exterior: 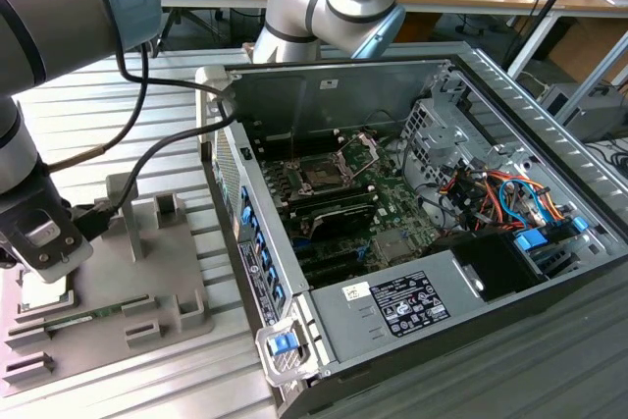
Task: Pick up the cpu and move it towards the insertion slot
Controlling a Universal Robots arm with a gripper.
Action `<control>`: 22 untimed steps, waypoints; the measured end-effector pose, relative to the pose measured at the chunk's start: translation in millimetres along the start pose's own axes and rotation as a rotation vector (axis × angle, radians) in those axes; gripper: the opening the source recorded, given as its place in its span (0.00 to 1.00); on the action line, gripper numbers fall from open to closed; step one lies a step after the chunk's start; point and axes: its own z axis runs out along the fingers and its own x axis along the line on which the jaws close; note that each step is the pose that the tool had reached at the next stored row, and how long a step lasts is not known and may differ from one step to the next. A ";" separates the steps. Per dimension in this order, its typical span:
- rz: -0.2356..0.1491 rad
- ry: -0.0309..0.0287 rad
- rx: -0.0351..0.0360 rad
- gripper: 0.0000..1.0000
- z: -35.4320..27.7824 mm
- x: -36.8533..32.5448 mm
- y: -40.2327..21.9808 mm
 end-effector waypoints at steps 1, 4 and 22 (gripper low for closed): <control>0.000 0.0001 0.0000 0.11 0.3 0.0 -0.3; 0.000 0.0000 0.0000 0.11 1.2 0.2 -1.0; 0.000 0.0001 0.0001 0.11 6.6 1.0 -4.6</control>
